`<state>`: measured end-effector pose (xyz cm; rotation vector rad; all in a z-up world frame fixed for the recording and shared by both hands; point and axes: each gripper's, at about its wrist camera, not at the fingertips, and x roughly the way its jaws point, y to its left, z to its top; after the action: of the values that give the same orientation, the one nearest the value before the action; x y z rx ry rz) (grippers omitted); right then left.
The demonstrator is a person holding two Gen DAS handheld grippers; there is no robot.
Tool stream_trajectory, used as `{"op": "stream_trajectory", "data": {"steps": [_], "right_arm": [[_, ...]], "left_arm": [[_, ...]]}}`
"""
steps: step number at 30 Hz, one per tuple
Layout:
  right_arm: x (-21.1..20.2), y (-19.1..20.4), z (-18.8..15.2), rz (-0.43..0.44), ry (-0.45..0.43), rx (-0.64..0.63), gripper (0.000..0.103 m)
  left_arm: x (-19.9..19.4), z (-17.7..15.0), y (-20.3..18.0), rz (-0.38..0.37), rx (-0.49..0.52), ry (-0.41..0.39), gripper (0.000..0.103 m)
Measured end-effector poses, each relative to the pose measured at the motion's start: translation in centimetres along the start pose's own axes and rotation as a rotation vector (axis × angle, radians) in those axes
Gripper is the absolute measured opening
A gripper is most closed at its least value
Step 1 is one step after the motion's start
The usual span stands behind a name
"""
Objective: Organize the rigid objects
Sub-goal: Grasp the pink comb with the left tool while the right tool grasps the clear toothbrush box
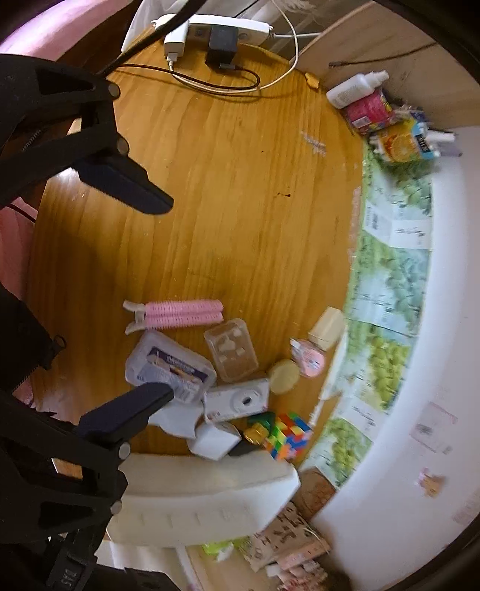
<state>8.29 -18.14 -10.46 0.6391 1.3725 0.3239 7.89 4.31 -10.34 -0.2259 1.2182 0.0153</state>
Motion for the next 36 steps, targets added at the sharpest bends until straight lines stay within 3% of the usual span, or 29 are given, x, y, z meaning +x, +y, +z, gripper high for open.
{"op": "stream_trajectory", "data": {"steps": [11, 16, 24, 26, 36], "right_arm": [[5.9, 1.1, 2.4, -0.103, 0.154, 0.029, 0.082], [8.5, 0.2, 3.5, -0.137, 0.221, 0.078, 0.082], [11.0, -0.6, 4.9, -0.163, 0.279, 0.113, 0.08], [11.6, -0.9, 5.3, -0.164, 0.298, 0.124, 0.075], [12.6, -1.1, 6.6, -0.203, 0.329, 0.123, 0.073]], "left_arm": [[6.1, 1.9, 1.3, 0.047, -0.008, 0.182, 0.083], [8.2, 2.7, 1.3, 0.034, -0.007, 0.242, 0.068], [11.1, 3.7, 1.1, 0.003, 0.003, 0.348, 0.056], [11.4, 4.0, 1.1, -0.017, -0.002, 0.36, 0.056], [12.0, 5.2, 1.7, -0.073, -0.03, 0.378, 0.051]]}}
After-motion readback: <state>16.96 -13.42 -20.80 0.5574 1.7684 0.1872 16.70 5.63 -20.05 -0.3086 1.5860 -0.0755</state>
